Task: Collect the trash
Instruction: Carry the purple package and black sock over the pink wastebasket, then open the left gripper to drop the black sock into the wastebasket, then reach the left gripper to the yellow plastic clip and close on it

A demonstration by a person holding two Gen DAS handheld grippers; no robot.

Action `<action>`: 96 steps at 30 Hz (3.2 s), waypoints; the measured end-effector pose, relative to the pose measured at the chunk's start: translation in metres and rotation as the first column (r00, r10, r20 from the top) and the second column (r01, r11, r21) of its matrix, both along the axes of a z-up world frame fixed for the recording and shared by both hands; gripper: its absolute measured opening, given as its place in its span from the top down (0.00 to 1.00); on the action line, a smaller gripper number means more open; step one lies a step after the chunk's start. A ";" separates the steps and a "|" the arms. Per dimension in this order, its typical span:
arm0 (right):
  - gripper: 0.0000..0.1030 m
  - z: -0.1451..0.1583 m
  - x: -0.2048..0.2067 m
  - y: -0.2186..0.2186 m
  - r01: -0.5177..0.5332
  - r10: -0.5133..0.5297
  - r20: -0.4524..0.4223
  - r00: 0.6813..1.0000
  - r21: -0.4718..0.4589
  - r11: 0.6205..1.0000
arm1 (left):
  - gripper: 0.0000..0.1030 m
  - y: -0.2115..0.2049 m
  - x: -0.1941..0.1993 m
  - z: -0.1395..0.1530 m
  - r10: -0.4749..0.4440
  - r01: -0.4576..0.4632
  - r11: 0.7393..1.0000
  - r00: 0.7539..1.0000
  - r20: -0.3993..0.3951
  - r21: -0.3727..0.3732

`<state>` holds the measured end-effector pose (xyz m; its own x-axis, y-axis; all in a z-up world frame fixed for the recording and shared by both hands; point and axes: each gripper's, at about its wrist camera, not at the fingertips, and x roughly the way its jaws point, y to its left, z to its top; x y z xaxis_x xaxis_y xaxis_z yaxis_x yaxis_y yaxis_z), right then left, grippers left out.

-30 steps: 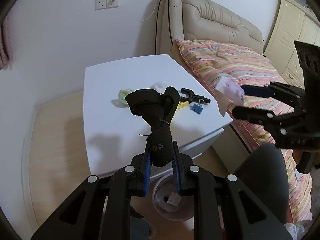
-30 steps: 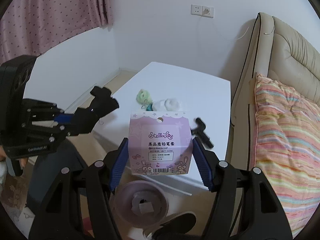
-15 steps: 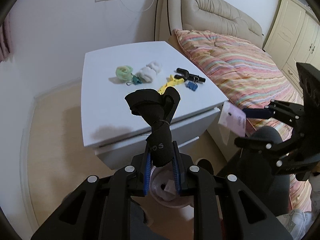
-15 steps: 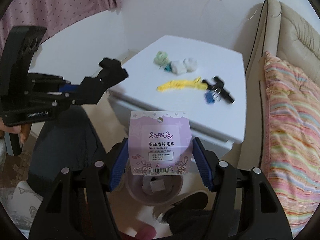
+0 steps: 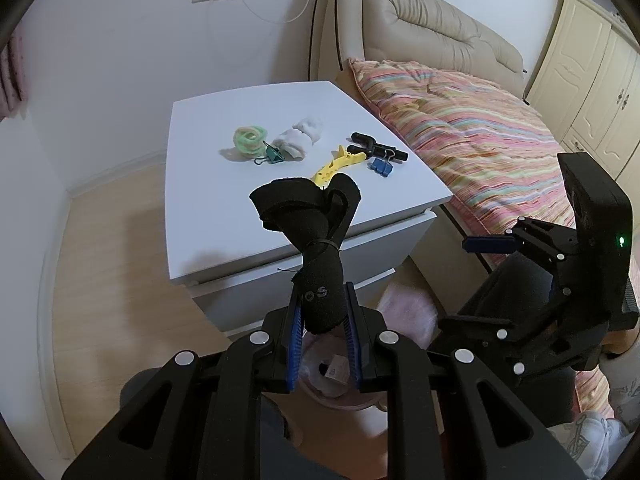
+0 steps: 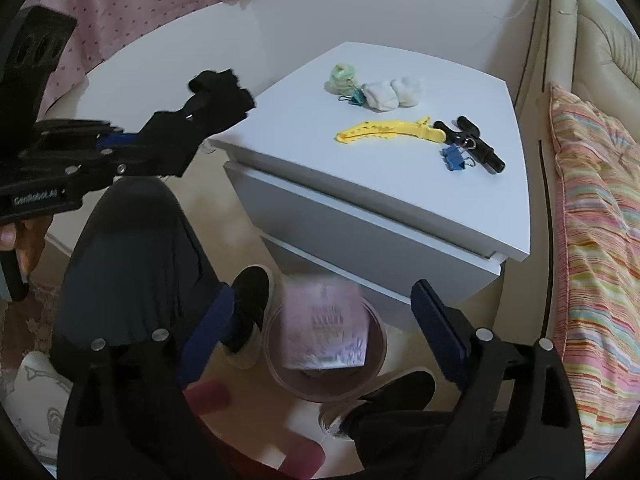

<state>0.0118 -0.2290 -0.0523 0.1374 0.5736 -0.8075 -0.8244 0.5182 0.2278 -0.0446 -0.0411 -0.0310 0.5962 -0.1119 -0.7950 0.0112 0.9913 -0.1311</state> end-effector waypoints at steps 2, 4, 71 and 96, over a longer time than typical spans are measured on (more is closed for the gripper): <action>0.10 0.000 0.003 -0.001 0.012 -0.012 -0.002 1.000 -0.003 1.000 | 0.81 -0.001 0.001 -0.001 -0.007 0.007 1.000 1.000 -0.005 -0.001; 0.07 0.000 0.005 -0.002 0.025 -0.025 -0.006 1.000 -0.006 1.000 | 0.81 -0.003 0.001 -0.003 -0.018 0.018 1.000 1.000 -0.009 -0.004; 0.03 0.023 0.051 -0.056 0.209 -0.209 -0.019 0.978 0.030 0.977 | 0.07 -0.031 0.040 -0.009 -0.093 0.094 0.995 0.996 -0.018 0.040; 0.03 0.031 0.076 -0.050 0.216 -0.216 -0.018 0.976 0.036 0.976 | 0.08 -0.031 0.169 -0.024 -0.272 0.284 0.955 0.953 -0.131 0.084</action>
<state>0.0877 -0.2792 -0.0209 0.2501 0.5616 -0.7887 -0.6903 0.6746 0.2614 0.1245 -0.0718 -0.0554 0.4550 -0.1761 -0.8729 0.2789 0.9591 -0.0481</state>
